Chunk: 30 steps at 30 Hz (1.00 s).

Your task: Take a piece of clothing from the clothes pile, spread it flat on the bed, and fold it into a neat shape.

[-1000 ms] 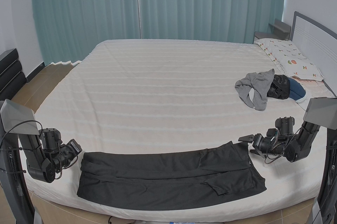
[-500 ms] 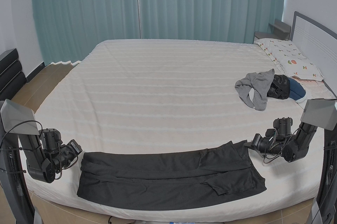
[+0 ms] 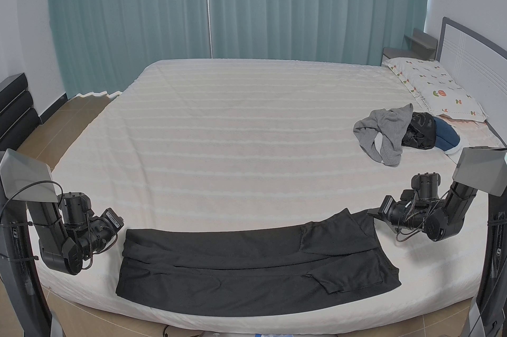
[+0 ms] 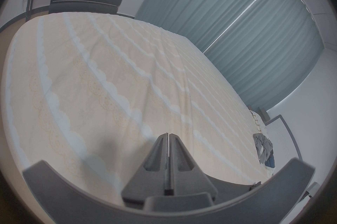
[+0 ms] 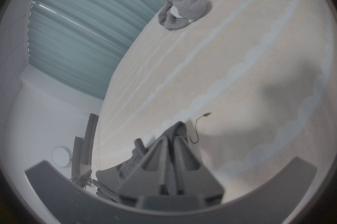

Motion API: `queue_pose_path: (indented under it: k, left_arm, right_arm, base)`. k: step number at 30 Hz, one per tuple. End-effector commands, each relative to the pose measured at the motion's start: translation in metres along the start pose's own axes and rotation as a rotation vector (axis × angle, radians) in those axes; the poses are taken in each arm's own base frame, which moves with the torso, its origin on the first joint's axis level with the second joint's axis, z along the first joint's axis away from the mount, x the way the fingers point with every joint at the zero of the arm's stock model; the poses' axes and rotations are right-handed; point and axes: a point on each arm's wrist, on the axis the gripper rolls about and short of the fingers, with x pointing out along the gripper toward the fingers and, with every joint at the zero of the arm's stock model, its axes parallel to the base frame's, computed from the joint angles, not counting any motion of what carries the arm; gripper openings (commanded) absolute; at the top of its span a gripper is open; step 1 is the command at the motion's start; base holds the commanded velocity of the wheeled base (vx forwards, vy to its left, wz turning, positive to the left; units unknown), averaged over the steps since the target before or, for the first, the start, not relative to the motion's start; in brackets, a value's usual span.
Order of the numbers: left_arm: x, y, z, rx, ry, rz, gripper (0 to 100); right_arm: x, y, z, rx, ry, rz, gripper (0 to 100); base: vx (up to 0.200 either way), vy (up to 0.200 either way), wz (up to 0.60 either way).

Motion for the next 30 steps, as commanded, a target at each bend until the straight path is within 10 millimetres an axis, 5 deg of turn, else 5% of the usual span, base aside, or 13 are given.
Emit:
queue_pose_path:
  k: [1, 4, 5, 16, 30]
  left_arm:
    - [-0.001, 0.000, 0.000, 0.000, 0.001, -0.001, 0]
    - [0.001, 0.000, 0.000, 0.000, 0.001, -0.001, 0]
    - [0.001, 0.000, 0.000, 0.000, 0.001, -0.001, 100]
    - [0.001, -0.004, -0.005, 0.002, 0.152, -0.163, 100]
    - [0.002, 0.003, -0.015, 0.085, 0.178, -0.134, 100]
  right_arm:
    - [-0.001, 0.001, 0.000, -0.003, -0.002, 0.007, 100]
    - [-0.002, 0.002, 0.000, -0.004, -0.005, 0.008, 100]
    - [-0.002, 0.002, 0.000, -0.003, -0.007, 0.009, 100]
    - [-0.010, 0.011, 0.005, 0.037, -0.024, 0.029, 100]
    - [-0.009, 0.009, 0.003, 0.040, -0.017, 0.022, 100]
  base:
    - [0.000, 0.000, 0.00]
    - [0.000, 0.000, 0.00]
    - [0.000, 0.000, 0.00]
    - [0.000, 0.000, 0.00]
    - [0.000, 0.000, 0.00]
